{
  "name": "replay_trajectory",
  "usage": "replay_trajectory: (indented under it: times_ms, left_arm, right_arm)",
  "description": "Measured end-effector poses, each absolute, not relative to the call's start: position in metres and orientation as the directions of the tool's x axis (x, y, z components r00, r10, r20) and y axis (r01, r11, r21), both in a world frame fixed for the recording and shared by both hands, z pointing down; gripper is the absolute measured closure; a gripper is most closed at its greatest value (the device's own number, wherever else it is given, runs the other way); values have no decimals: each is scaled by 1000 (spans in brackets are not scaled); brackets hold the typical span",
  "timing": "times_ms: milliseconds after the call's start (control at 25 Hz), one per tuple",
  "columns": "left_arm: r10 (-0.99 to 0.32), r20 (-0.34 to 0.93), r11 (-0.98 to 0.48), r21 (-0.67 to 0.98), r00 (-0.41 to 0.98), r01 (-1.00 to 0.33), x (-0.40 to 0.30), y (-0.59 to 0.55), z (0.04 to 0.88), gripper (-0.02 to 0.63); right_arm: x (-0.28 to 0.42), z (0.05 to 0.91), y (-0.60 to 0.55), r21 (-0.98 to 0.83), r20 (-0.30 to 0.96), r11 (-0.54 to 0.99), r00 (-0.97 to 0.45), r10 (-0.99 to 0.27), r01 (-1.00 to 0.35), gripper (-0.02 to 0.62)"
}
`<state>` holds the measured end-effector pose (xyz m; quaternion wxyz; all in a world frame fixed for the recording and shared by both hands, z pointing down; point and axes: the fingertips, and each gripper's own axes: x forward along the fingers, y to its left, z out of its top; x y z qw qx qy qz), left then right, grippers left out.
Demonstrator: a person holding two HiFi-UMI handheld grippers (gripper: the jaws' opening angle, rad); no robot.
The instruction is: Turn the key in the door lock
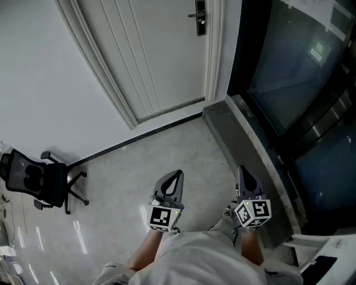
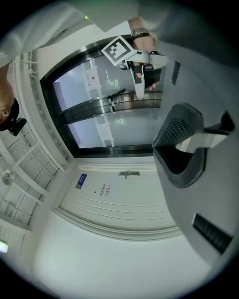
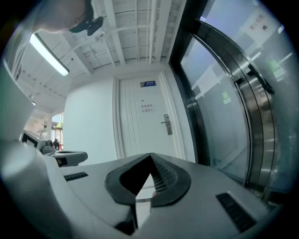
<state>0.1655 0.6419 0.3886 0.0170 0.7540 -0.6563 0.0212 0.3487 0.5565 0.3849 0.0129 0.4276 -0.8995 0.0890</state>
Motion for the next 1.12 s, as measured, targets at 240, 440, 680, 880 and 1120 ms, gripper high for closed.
replay_trajectory:
  times_ms: [240, 440, 680, 880, 1120]
  left_arm:
    - [-979, 77, -189, 30, 191, -982, 84, 742, 382, 597]
    - [-966, 71, -244, 52, 247, -968, 79, 766, 385, 597]
    - [-958, 62, -275, 68, 279, -959, 85, 781, 383, 597]
    - [-963, 65, -257, 59, 261, -965, 91, 807, 380, 597]
    - [-977, 39, -210, 31, 212, -977, 118, 821, 368, 597]
  right_arm:
    - [259, 374, 670, -207, 91, 607, -633, -769, -767, 594]
    - [252, 375, 718, -196, 125, 577, -604, -787, -793, 594]
    - [250, 376, 750, -108, 163, 583, -593, -788, -805, 594]
    - [256, 371, 771, -43, 127, 560, -560, -819, -828, 594]
    - [296, 374, 800, -80, 123, 539, -545, -830, -839, 594]
